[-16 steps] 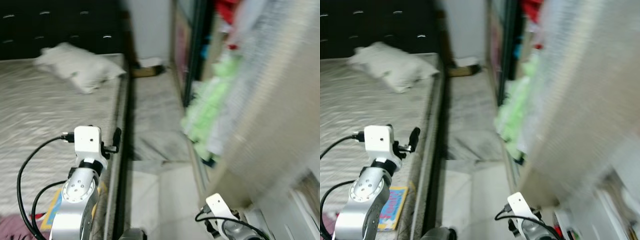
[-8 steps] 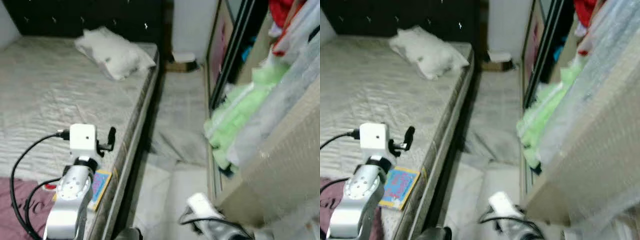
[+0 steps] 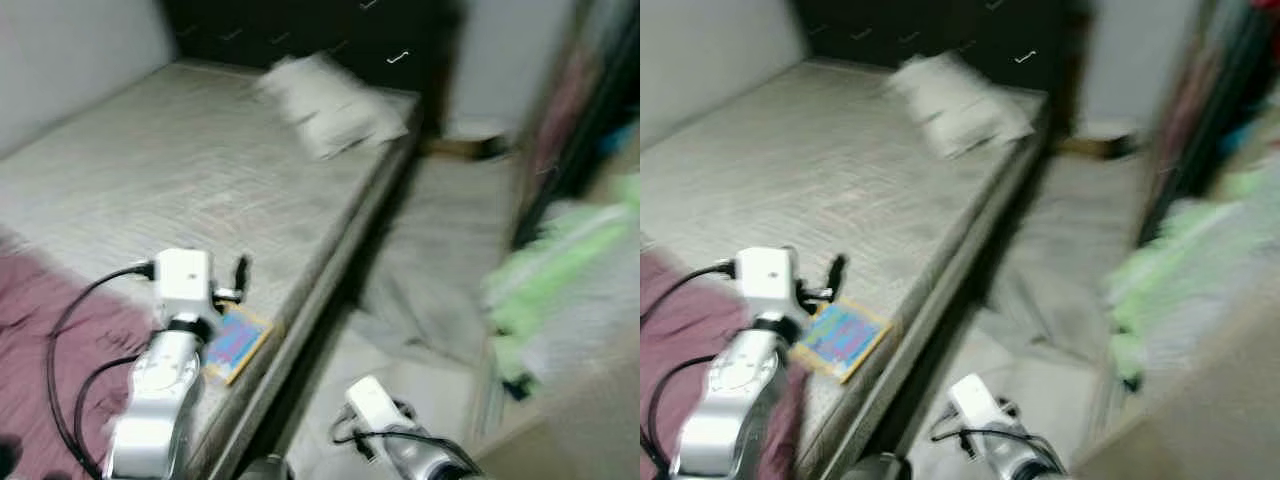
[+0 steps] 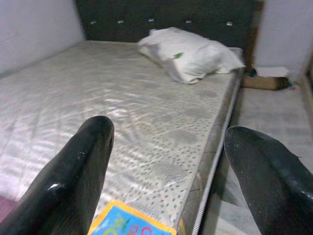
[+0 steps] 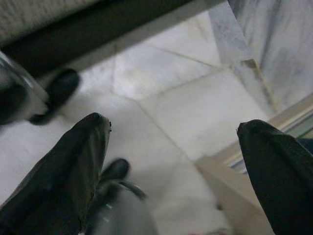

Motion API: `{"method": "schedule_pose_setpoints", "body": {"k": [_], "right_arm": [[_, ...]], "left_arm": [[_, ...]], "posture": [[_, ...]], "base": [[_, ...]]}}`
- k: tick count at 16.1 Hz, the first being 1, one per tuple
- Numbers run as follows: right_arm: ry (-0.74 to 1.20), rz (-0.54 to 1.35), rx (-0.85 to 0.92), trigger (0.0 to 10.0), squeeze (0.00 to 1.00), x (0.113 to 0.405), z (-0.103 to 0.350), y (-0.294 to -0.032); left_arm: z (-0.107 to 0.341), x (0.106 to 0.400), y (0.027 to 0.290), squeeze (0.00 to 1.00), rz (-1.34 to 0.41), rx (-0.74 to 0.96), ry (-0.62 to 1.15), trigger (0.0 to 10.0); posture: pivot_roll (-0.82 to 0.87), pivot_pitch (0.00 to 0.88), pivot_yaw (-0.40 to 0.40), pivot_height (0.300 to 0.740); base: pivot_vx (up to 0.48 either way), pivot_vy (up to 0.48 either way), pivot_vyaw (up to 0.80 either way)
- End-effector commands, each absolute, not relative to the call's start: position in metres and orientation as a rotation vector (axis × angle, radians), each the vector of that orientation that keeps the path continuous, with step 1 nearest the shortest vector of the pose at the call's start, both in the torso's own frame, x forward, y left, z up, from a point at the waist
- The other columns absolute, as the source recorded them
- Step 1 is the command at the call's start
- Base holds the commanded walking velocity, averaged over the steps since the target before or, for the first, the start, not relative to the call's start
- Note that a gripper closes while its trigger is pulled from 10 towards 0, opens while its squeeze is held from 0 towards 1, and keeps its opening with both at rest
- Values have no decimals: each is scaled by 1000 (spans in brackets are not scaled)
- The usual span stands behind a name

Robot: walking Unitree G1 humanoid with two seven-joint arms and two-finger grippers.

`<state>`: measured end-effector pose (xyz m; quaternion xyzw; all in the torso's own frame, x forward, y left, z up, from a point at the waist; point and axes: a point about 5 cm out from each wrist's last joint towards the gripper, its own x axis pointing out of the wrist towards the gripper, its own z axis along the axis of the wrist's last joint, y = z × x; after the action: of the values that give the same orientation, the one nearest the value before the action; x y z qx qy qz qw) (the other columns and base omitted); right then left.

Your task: Clean up the room

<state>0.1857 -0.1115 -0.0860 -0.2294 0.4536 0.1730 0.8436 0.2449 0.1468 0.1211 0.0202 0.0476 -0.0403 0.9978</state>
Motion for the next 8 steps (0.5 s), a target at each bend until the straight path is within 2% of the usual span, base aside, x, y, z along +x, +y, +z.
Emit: {"method": "schedule_pose_setpoints", "body": {"k": [1, 7, 8], "right_arm": [[917, 364, -487, 10000, 0, 191, -82, -107], [805, 268, -416, 10000, 0, 198, -76, -105], [687, 197, -400, 10000, 0, 247, -47, -159]], "left_arm": [[123, 246, 156, 0, -49, 66, 93, 10000], [123, 247, 157, 0, -47, 67, 92, 10000], [123, 248, 157, 0, -48, 66, 91, 10000]], "posture": [[89, 6, 4, 740], [68, 5, 13, 740], [65, 6, 14, 740]], "base": [[0, 0, 800], [0, 0, 800], [0, 0, 800]]}}
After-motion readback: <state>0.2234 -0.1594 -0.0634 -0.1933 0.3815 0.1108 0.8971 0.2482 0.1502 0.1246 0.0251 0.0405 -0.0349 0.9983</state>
